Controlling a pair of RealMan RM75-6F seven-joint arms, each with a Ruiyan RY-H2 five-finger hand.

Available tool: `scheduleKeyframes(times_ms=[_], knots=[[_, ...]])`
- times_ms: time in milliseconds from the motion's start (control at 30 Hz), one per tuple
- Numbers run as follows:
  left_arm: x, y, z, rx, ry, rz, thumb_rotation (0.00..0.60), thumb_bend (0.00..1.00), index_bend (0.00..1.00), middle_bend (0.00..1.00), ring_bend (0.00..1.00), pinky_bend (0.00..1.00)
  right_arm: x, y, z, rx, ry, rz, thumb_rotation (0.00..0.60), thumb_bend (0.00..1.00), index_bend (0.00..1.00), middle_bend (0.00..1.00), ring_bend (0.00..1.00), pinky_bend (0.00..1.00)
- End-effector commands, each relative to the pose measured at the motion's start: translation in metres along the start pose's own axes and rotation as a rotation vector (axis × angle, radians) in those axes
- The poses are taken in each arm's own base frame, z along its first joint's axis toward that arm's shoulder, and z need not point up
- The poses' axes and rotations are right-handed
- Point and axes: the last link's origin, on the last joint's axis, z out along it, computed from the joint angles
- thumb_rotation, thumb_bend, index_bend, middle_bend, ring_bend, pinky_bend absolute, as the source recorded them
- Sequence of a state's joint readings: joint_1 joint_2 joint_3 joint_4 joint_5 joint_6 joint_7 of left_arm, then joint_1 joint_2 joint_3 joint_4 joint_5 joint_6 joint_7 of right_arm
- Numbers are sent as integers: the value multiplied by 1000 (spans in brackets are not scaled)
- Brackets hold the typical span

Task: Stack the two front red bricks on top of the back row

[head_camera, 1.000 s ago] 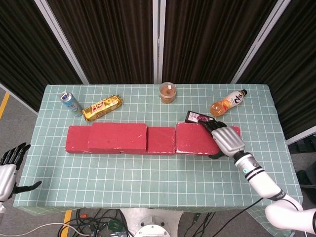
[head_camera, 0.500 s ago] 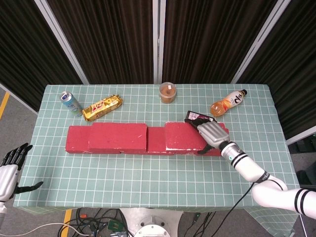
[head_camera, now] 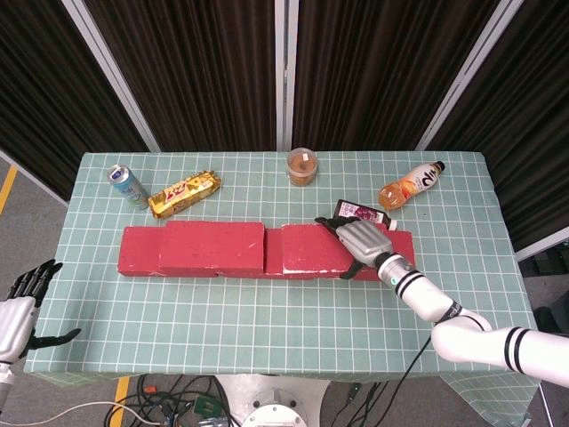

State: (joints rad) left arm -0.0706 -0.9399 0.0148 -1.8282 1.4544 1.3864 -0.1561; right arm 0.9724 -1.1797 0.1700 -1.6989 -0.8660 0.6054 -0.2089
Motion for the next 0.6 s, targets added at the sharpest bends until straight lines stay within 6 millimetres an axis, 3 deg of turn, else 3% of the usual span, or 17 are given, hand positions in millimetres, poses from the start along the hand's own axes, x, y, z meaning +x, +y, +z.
scheduleKeyframes(times_ms=[33, 600], knots=[[1, -1, 0, 0, 4, -4, 600, 0, 31, 0, 0, 0, 3, -7, 7, 1, -18, 0, 600, 22, 0, 200, 109, 141], [1, -3, -2, -29, 28, -11, 600, 0, 31, 0, 0, 0, -1, -22, 26, -25, -42, -7, 600, 23, 0, 200, 109, 140]])
